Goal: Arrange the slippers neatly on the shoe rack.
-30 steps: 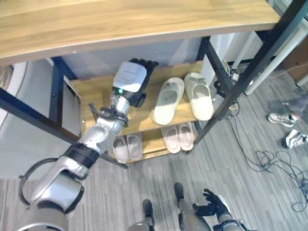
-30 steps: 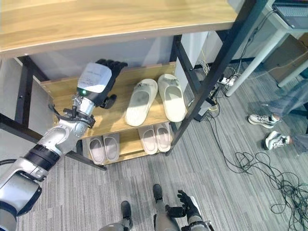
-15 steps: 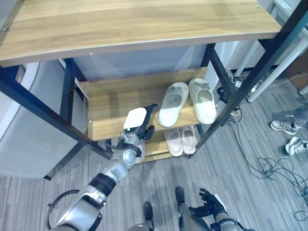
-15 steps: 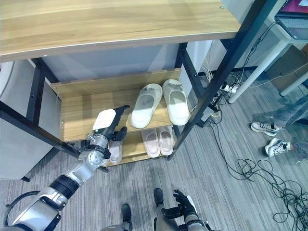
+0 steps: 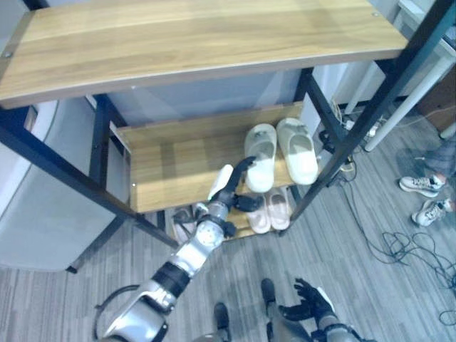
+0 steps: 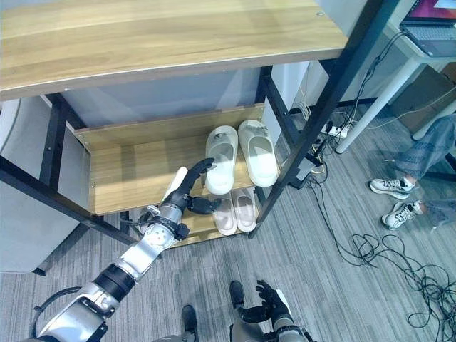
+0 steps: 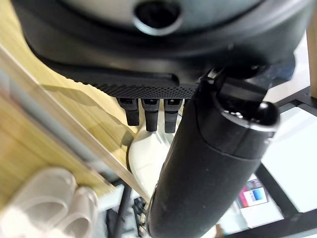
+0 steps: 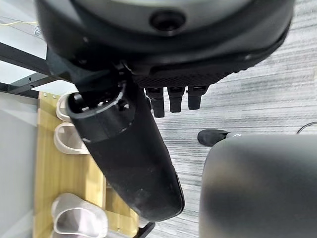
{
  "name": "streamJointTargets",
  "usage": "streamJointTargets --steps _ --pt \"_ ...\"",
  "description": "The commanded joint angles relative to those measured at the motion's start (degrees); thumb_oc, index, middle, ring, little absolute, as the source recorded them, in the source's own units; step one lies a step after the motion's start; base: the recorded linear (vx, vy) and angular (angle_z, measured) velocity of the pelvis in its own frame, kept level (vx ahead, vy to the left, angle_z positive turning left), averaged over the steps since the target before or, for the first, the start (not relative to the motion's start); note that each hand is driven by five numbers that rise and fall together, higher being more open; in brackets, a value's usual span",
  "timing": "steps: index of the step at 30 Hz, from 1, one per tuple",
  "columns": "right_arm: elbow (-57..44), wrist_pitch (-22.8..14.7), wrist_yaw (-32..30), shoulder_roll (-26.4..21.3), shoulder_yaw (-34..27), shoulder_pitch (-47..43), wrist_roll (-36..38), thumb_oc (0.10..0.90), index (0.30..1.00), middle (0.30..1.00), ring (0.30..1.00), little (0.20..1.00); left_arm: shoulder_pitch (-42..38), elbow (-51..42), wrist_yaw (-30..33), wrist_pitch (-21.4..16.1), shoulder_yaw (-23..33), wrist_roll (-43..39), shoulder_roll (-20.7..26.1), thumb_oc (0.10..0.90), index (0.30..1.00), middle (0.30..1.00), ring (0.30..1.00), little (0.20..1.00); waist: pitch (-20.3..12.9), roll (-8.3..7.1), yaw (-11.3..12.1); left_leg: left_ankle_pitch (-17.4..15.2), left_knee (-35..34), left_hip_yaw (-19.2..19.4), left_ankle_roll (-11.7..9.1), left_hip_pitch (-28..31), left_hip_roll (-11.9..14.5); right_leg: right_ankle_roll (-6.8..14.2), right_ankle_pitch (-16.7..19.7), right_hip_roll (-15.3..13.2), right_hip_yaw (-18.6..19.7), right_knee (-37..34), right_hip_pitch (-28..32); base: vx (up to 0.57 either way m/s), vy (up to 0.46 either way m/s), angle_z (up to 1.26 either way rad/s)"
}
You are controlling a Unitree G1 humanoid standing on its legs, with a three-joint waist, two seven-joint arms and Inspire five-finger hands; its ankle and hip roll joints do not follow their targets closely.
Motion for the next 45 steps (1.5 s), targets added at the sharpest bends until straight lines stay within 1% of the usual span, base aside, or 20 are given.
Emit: streamJointTargets --steps 1,6,12,17,22,26,27,28,30,31,32,33,35,36,37,38,39,41,43,45 --pt "-4.2 -1.2 -0.5 -4.3 -0.8 1.3 1.0 0.8 0.9 0.9 0.9 0.9 -10.9 1.1 2.4 -5.8 0.6 -2.0 -4.8 0.8 0.9 0.9 0.9 0.9 -1.8 4.66 -0.4 -3.2 -0.4 -5.4 -1.8 -2.6 1.9 2.5 -9.5 2.4 -0.6 1.5 4.7 0.01 -0.004 -0.03" --pt "-4.4 -1.2 -0.8 -5.3 -0.3 1.4 1.0 0.8 0.9 0.9 0.9 0.9 -15.5 7.2 3.8 -5.1 -1.2 -1.7 -8.5 0.8 0.9 0.9 0.9 0.9 -2.0 5.14 -1.3 -3.2 -0.4 -5.1 -2.0 -2.4 2.0 2.5 -9.6 2.5 -0.1 1.5 4.8 0.02 -0.014 -0.1" --pt "-3.6 -1.6 -0.9 -6.0 0.5 1.8 1.0 0.8 0.9 0.9 0.9 0.9 -20.9 16.1 7.0 -3.8 -2.4 2.3 -10.2 0.8 0.9 0.9 0.9 0.9 -2.5 5.06 -2.3 -3.3 -0.4 -5.1 -2.1 -2.1 2.2 2.5 -9.8 2.7 0.1 1.6 4.9 0.01 -0.004 -0.01" --pt "-3.2 -1.9 -0.8 -6.4 0.9 2.2 1.0 0.8 0.9 0.9 0.9 0.9 -24.2 19.4 8.6 -3.2 -2.1 4.6 -9.1 0.8 0.9 0.9 0.9 0.9 -3.1 4.83 -2.7 -3.4 -0.4 -5.0 -2.2 -1.8 2.3 2.5 -10.0 2.8 0.0 1.6 5.2 0.0 -0.006 0.0" --pt "-1.4 -1.9 -0.6 -4.9 0.3 2.3 1.1 0.8 0.9 0.9 0.9 0.9 -22.0 14.2 9.4 -2.8 -0.2 6.6 -5.0 0.8 0.9 0.9 0.9 0.9 -3.8 4.35 -1.7 -3.4 -0.4 -5.7 -2.3 -1.1 2.4 2.4 -10.6 2.9 -0.7 1.7 6.3 0.0 -0.033 0.0" --pt "3.7 -1.0 0.0 -2.5 -1.9 2.0 1.0 0.8 0.9 0.9 0.9 0.9 -10.6 -2.4 6.1 -5.1 3.5 6.8 2.7 0.8 0.9 0.9 0.9 0.9 -5.5 3.75 1.0 -4.0 -0.4 -6.8 -2.4 1.3 2.3 2.1 -11.7 3.1 -2.6 2.0 9.2 0.02 -0.045 0.1" --pt "3.7 -1.0 0.0 -2.4 -1.8 2.0 1.0 0.8 0.9 0.9 0.9 0.9 -10.4 -2.7 6.0 -5.0 3.5 6.8 2.8 0.8 0.9 0.9 0.9 0.9 -5.5 3.7 0.9 -4.0 -0.4 -6.9 -2.4 1.4 2.3 2.1 -11.7 3.1 -2.6 2.0 9.3 0.01 -0.026 0.25" --pt "6.4 -0.5 0.1 -1.4 -2.7 1.7 1.2 0.8 0.9 0.9 0.9 0.9 -5.9 -6.9 4.1 -6.0 4.5 5.5 4.4 0.8 0.9 0.9 0.9 0.9 -6.2 3.6 1.9 -4.1 -0.4 -7.3 -2.4 2.1 2.3 2.0 -12.0 3.2 -3.2 2.1 10.1 -0.01 -0.027 0.2" --pt "8.2 -0.3 0.1 -1.1 -3.2 1.2 1.3 0.8 0.9 0.9 0.9 0.9 -3.3 -9.7 2.1 -6.7 5.0 4.0 5.5 0.8 0.9 0.9 0.9 0.9 -6.5 3.58 2.3 -4.1 -0.4 -7.5 -2.4 2.5 2.3 1.9 -12.1 3.3 -3.6 2.1 10.5 -0.01 -0.027 0.14" --pt "11.0 0.3 0.1 -0.5 -4.0 0.7 1.1 0.8 0.9 0.9 0.9 0.9 0.9 -13.6 -1.1 -7.7 6.1 1.8 6.9 0.8 0.9 0.9 0.9 0.9 -7.2 3.54 3.3 -4.1 -0.4 -7.9 -2.3 3.1 2.3 1.8 -12.2 3.3 -4.3 1.9 11.4 0.0 -0.017 0.2" --pt "11.0 0.2 0.1 -0.5 -4.0 0.7 1.1 0.8 0.9 0.9 0.9 0.9 1.0 -13.8 -1.2 -7.6 6.1 1.8 6.9 0.8 0.9 0.9 0.9 0.9 -7.2 3.52 3.3 -4.1 -0.4 -7.9 -2.3 3.1 2.3 1.8 -12.2 3.3 -4.3 1.9 11.4 -0.04 -0.039 0.23" --pt "14.5 0.8 0.2 0.1 -4.8 0.1 0.8 0.8 0.9 0.9 0.9 0.9 5.2 -17.7 -3.3 -8.3 7.6 0.3 8.4 0.8 0.9 0.9 0.9 0.9 -7.8 3.5 4.2 -3.5 -0.4 -8.3 -2.3 3.4 2.2 1.6 -12.0 3.4 -4.9 1.8 11.9 -0.03 -0.035 0.23" --pt "16.9 1.3 0.1 0.7 -5.6 0.0 0.7 0.8 0.9 0.9 0.9 0.9 9.6 -21.3 -4.8 -9.0 9.5 -2.0 9.6 0.8 0.9 0.9 0.9 0.9 -8.3 3.43 4.9 -3.5 -0.4 -8.8 -2.3 3.9 2.2 1.4 -12.2 3.6 -5.4 1.7 12.5 -0.01 -0.034 0.16" --pt "16.9 1.3 0.1 0.7 -5.5 0.0 0.7 0.8 0.9 0.9 0.9 0.9 9.7 -21.4 -4.9 -8.9 9.5 -2.0 9.7 0.8 0.9 0.9 0.9 0.9 -8.3 3.45 4.9 -4.0 -0.4 -8.8 -2.3 4.2 2.3 1.4 -12.5 3.6 -5.4 1.6 12.9 -0.02 -0.031 0.2" --pt "19.5 1.9 0.0 0.7 -6.4 -0.2 0.0 0.8 0.9 0.9 0.9 0.9 16.2 -25.1 -8.3 -9.8 11.2 -7.8 10.6 0.8 0.9 0.9 0.9 0.9 -8.7 3.49 5.9 -3.3 -0.4 -9.3 -2.3 4.4 2.3 1.2 -12.4 3.7 -6.1 1.8 13.3 0.02 -0.02 0.18" --pt "19.5 1.9 0.0 0.7 -6.4 -0.2 0.0 0.8 0.9 0.9 0.9 0.9 16.4 -25.3 -8.4 -9.7 11.3 -7.8 10.7 0.8 0.9 0.9 0.9 0.9 -8.7 3.51 5.8 -3.8 -0.4 -9.4 -2.3 4.7 2.3 1.2 -12.8 3.7 -6.1 1.7 13.7 -0.05 -0.035 0.09" --pt "21.3 2.4 0.3 0.8 -7.1 0.3 -0.8 0.8 0.9 0.9 0.9 0.9 23.1 -28.8 -12.3 -9.6 12.7 -14.2 11.2 0.8 0.9 0.9 0.9 0.9 -9.0 3.58 6.5 -3.3 -0.4 -9.8 -2.3 4.8 2.3 1.1 -12.6 3.8 -6.5 1.8 13.8 -0.01 -0.018 0.06" --pt "23.2 3.3 0.4 0.3 -7.7 0.4 -2.4 0.8 0.9 0.9 0.9 0.9 30.3 -34.1 -16.8 -7.8 14.0 -21.5 13.5 0.8 0.9 0.9 0.9 0.9 -9.3 3.83 7.1 -3.6 -0.4 -10.3 -2.3 5.4 2.4 1.0 -13.1 4.0 -7.0 1.6 14.8 -0.02 -0.025 0.09" --pt "24.9 3.8 0.7 0.2 -8.3 0.5 -3.3 0.8 0.9 0.9 0.9 0.9 35.7 -39.9 -20.3 -6.7 15.8 -24.0 16.4 0.8 0.9 0.9 0.9 0.9 -9.4 4.01 7.7 -3.5 -0.4 -10.8 -2.3 5.5 2.5 0.9 -13.3 4.2 -7.4 1.6 15.1 -0.01 -0.017 0.11" --pt "25.5 4.0 0.9 0.3 -8.0 1.3 -4.3 0.8 0.9 0.9 0.9 0.9 38.5 -41.7 -21.6 -6.1 16.8 -26.5 16.9 0.8 0.9 0.9 0.9 0.9 -9.4 4.08 8.1 -3.4 -0.4 -11.0 -2.4 5.6 2.5 0.8 -13.3 4.2 -7.8 1.5 15.4 -0.02 -0.02 0.15"
